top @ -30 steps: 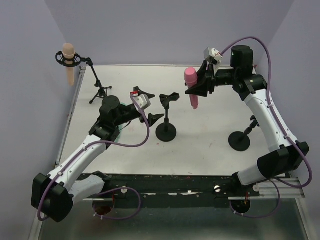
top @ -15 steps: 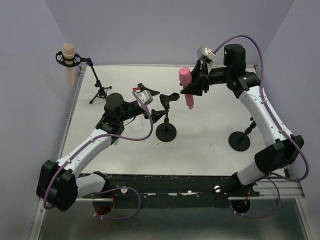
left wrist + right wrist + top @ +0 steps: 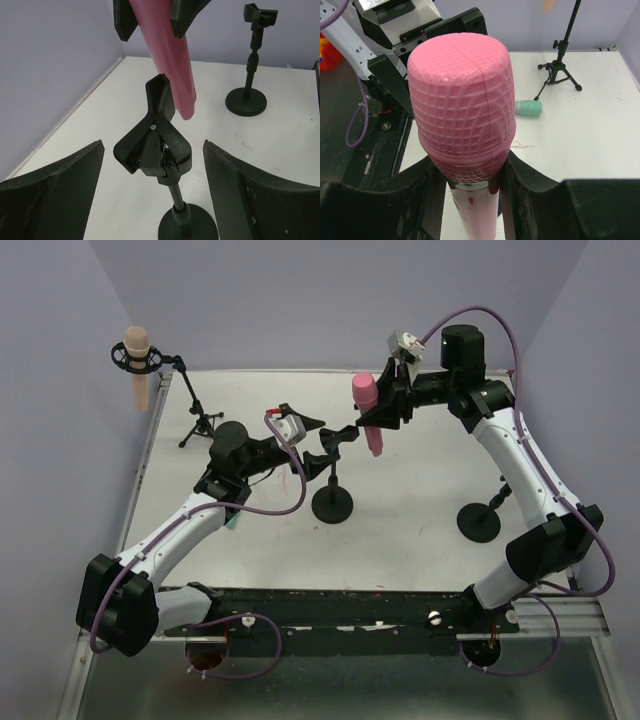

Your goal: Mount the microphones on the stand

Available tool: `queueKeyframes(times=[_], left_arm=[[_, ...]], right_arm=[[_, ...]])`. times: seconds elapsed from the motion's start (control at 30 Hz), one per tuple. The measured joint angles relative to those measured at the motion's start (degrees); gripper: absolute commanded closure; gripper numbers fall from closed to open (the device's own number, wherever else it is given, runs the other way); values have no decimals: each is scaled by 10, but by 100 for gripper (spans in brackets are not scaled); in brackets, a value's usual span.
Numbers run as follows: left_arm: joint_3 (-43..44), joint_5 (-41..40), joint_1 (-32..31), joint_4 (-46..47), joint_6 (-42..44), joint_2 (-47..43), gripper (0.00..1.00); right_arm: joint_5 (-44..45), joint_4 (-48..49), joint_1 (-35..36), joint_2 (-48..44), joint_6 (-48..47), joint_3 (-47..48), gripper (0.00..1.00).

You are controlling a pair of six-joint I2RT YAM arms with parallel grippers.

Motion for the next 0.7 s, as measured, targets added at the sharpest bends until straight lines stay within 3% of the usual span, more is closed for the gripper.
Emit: queueKeyframes(times=[0.17, 0.37, 0.47, 0.7], left_arm=[[1, 7, 0, 2, -10, 5, 30], [2, 16, 0, -3, -13, 5, 72], [6, 19, 0, -9, -17, 5, 88], [15, 21, 0, -27, -24, 5, 90]], right_arm=[[0, 0, 0, 3, 1, 4, 82], [0, -1, 0, 7, 1, 14, 82], [0, -1, 2, 9, 1, 14, 82], [0, -2, 17, 12, 5, 14, 82]])
